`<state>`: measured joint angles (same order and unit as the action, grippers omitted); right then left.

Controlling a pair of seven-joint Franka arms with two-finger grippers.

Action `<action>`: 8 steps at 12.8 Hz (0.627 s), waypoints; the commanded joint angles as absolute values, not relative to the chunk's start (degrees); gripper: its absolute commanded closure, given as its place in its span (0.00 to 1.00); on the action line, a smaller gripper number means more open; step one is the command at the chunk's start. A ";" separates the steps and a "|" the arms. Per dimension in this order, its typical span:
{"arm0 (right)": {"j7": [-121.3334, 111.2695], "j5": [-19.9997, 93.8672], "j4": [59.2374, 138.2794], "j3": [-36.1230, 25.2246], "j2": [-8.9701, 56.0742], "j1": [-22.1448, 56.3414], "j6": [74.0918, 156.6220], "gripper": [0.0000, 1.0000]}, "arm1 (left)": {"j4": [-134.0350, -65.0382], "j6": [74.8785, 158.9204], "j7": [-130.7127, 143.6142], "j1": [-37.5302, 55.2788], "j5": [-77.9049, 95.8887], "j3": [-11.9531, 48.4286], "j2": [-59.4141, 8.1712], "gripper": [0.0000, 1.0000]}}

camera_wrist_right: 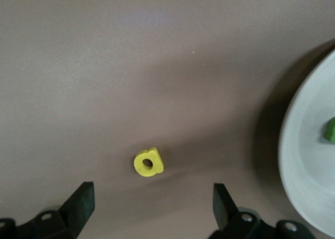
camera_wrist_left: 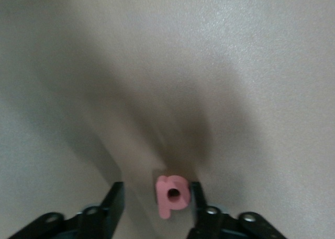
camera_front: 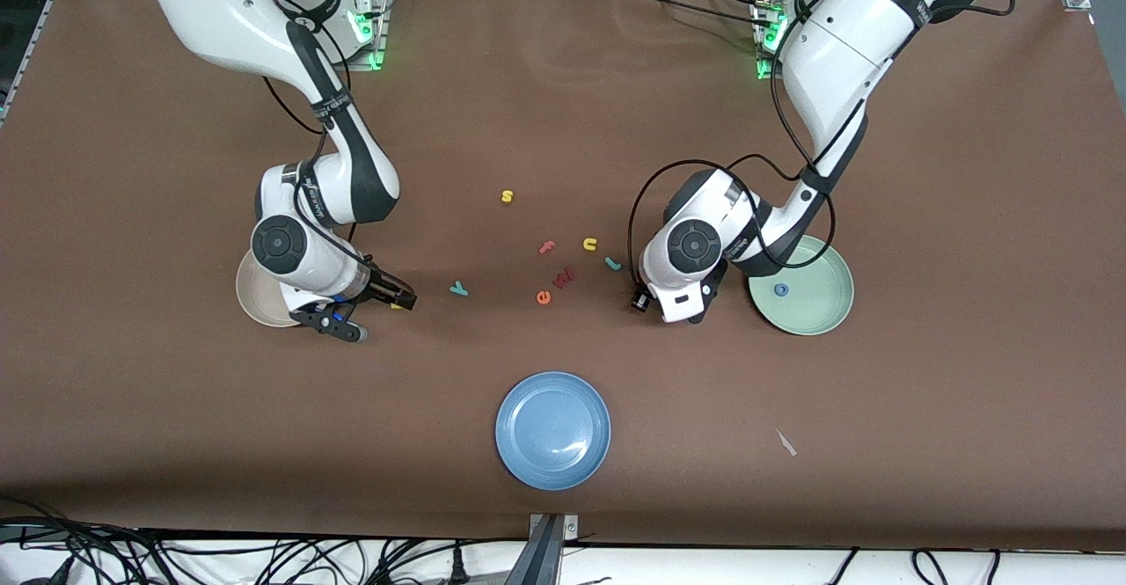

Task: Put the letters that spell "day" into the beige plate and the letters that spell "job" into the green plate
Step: 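Move the left gripper to the pink p while the right gripper reaches the yellow a, then grasp the pink p with the left gripper while the right gripper grasps the yellow a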

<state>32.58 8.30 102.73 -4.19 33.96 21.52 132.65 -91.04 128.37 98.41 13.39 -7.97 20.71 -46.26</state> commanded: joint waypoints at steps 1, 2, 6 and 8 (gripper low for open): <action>32.52 9.41 101.51 -4.22 35.94 22.06 134.73 0.00 | -89.91 128.14 99.14 13.80 -6.95 20.30 -47.02 0.71; 32.52 9.49 101.60 -4.22 36.38 22.23 135.61 0.01 | -89.91 128.14 99.14 13.80 -6.94 20.39 -47.02 0.76; 32.26 9.49 102.13 -3.60 37.61 22.15 137.72 0.06 | -89.82 128.14 99.14 13.71 -6.94 20.39 -46.93 0.95; 32.08 9.49 102.22 -3.60 37.97 22.15 138.16 0.10 | -89.48 128.06 99.05 13.36 -7.12 20.39 -46.15 0.96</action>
<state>32.58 8.40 102.72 -3.70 37.12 22.02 137.13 -90.69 128.39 98.80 13.37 -7.97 20.67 -46.30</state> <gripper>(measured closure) 0.053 0.744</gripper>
